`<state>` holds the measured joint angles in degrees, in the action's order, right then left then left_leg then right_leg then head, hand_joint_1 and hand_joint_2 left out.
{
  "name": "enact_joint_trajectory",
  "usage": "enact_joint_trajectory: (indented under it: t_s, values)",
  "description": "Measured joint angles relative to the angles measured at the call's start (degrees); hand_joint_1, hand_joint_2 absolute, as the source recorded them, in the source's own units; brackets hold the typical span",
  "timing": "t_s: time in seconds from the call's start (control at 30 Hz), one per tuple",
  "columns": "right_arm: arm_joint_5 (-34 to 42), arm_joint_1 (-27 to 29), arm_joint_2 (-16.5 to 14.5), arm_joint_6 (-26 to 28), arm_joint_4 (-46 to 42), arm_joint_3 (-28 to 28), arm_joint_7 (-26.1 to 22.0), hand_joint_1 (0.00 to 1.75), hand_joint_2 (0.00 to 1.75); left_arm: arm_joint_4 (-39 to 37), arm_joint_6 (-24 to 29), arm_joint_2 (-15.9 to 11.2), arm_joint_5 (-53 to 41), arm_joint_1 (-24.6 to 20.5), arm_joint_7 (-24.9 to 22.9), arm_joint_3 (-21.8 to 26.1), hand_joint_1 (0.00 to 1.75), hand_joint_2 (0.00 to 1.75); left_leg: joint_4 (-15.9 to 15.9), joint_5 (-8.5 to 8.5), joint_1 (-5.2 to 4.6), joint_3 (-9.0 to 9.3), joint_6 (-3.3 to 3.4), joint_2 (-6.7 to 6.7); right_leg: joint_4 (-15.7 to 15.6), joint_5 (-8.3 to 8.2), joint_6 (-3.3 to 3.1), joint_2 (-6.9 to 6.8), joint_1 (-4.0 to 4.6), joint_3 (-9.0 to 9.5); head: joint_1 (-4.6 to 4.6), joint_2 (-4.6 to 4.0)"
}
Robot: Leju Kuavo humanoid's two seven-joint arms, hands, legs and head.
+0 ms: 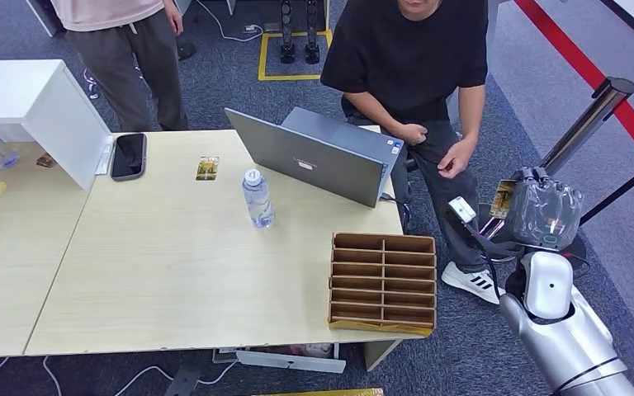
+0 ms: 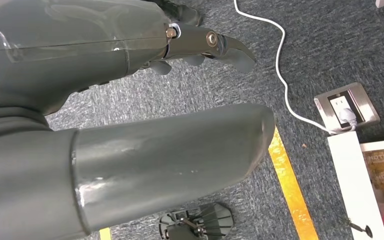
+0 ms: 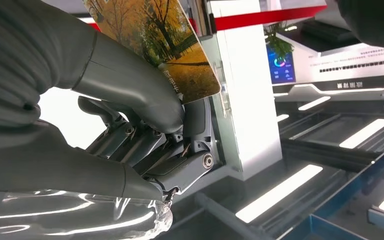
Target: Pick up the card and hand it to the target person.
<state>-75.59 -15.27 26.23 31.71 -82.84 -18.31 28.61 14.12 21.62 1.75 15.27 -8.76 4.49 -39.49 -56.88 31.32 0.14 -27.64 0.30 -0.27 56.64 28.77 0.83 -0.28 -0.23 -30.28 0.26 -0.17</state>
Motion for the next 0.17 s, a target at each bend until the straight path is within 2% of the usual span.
enact_joint_trajectory:
  t_s: [0.17]
  values:
    - [1.44, -0.71, -0.34, 0.89, 1.24, -0.87, 0.06, 1.75, 1.75, 0.0, 0.0, -0.01, 0.01, -0.03, -0.09, -0.59, 0.0, 0.0, 0.0, 0.0, 0.0, 0.01, 0.0, 0.0, 0.0, 0.0, 0.0, 0.0, 0.0, 0.0, -0.01, 0.0]
